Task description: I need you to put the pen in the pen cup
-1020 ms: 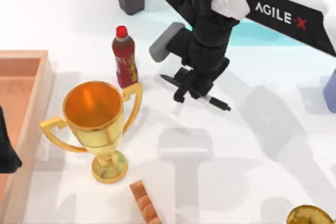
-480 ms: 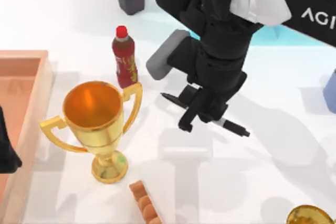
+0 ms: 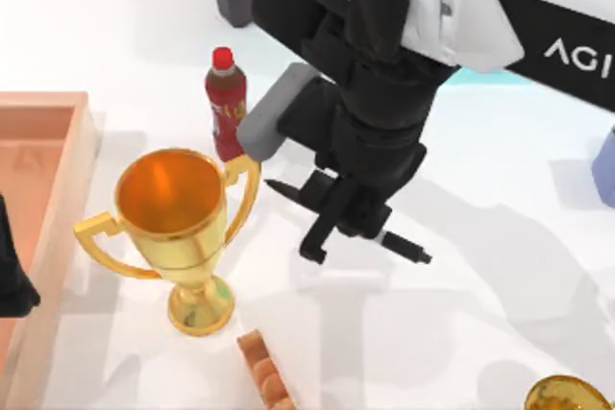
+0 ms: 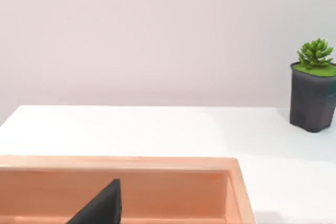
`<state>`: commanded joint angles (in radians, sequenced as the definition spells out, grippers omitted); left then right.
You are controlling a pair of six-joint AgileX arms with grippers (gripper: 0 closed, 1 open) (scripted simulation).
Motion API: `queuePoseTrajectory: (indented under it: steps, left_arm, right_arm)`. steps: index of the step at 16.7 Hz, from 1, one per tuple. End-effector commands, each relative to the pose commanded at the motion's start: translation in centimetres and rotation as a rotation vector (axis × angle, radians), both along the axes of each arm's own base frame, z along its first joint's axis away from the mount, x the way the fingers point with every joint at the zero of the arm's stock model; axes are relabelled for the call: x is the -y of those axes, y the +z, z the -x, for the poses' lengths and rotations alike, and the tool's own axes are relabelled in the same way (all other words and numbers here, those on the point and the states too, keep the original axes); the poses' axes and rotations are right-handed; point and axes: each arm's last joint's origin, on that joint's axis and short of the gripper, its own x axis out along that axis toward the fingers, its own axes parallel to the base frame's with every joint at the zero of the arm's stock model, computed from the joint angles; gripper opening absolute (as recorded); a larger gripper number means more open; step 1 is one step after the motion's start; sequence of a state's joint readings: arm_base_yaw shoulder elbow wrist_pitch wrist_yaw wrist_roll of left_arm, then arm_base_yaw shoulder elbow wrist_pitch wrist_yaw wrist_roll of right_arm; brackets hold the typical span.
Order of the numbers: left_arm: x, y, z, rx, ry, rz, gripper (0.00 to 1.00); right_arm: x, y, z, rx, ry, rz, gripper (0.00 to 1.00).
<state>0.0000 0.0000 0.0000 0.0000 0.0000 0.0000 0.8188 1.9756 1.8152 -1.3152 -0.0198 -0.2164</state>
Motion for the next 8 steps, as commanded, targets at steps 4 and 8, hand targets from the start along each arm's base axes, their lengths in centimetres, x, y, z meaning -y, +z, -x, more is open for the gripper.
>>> queuePoseTrajectory:
  steps: [4,8]
  left_arm:
    - [0.0,0.0,0.0,0.0,0.0,0.0,1.0]
    - [0.0,0.0,0.0,0.0,0.0,0.0,1.0]
  right_arm:
    - [0.5,-0.2,-0.3,-0.031,-0.001,-0.006,0.0]
    - [2.0,-1.3,-0.9,-0.197,0.038,-0.072,0.0]
